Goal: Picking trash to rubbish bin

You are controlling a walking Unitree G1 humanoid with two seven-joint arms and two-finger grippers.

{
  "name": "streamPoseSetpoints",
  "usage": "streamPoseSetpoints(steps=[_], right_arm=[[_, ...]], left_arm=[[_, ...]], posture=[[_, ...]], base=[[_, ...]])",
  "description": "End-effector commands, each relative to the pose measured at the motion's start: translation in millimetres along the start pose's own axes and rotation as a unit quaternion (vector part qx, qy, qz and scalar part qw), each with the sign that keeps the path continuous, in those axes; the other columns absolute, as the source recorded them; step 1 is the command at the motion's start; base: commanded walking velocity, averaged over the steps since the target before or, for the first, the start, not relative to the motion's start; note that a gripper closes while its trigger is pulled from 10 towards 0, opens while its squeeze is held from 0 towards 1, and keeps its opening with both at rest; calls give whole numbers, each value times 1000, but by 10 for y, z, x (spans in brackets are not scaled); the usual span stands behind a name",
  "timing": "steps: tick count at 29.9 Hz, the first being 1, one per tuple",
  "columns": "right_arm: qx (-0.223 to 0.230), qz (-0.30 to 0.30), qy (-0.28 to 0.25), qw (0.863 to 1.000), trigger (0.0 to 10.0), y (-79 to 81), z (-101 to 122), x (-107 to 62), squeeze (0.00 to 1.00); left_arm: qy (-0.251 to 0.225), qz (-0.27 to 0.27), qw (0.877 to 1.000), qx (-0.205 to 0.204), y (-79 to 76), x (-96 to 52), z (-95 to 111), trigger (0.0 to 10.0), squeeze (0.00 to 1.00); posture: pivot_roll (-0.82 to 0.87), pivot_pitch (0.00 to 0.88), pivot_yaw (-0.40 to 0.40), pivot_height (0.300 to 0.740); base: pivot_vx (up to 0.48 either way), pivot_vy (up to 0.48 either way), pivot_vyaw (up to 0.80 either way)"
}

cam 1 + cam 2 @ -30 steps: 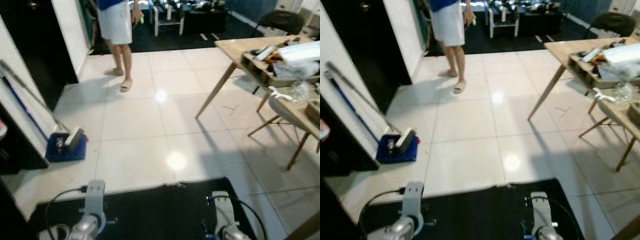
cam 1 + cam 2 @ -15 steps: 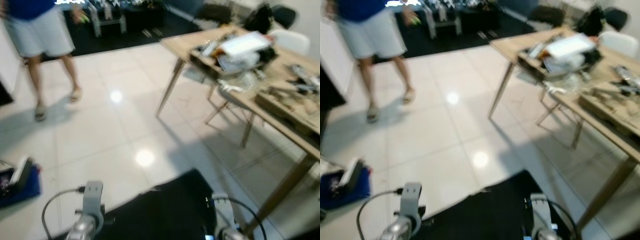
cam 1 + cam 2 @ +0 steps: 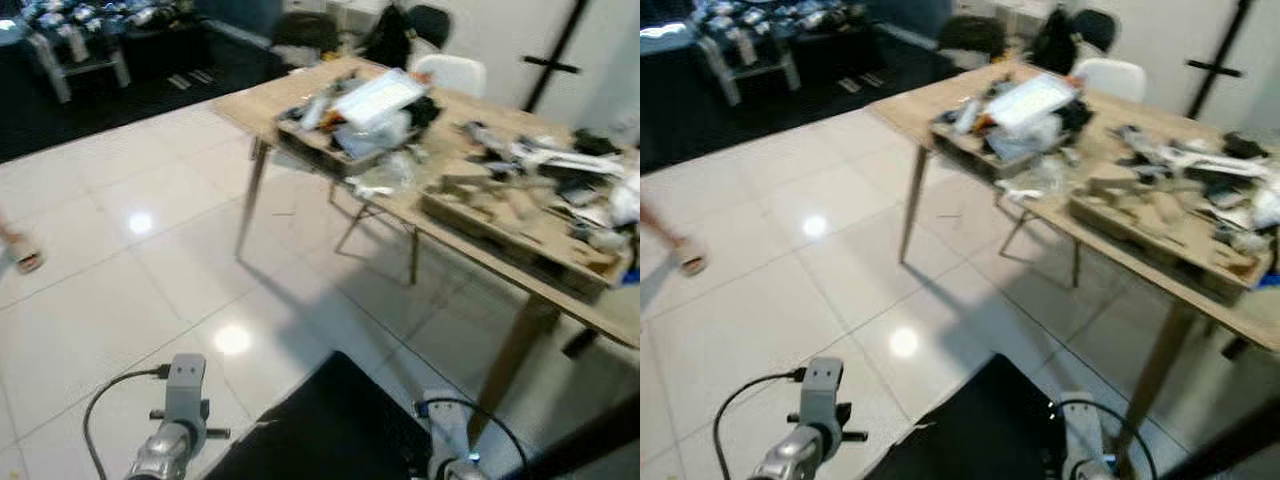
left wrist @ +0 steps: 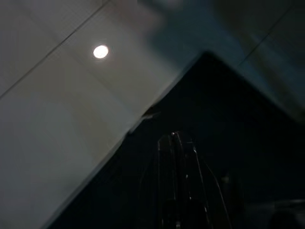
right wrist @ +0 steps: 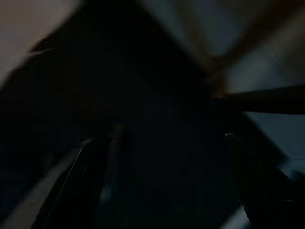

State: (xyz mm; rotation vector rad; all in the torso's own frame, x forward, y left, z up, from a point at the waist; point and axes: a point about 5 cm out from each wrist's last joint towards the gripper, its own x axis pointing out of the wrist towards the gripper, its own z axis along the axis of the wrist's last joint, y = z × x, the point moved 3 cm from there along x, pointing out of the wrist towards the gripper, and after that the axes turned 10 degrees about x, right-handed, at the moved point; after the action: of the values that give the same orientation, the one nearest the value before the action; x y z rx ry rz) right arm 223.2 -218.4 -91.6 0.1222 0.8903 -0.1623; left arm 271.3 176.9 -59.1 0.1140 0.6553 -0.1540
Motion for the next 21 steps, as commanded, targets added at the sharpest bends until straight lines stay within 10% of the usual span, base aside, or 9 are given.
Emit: streamPoseSetpoints(steps=[1,21], right_arm=[[13,1,13,1000,10000,35,-95,-7,0],[31,-14,4,999,10000,-48,-51,-10,0]], left_arm=[[16,4,1000,2,26,-34,-110,10000,0],[18,-11,1000,0,-78,2,-71,10000,0]], posture=[[-23,46,7,740],[-101,45,30,740]], base=[[326,0,-800],[320,0,-800]])
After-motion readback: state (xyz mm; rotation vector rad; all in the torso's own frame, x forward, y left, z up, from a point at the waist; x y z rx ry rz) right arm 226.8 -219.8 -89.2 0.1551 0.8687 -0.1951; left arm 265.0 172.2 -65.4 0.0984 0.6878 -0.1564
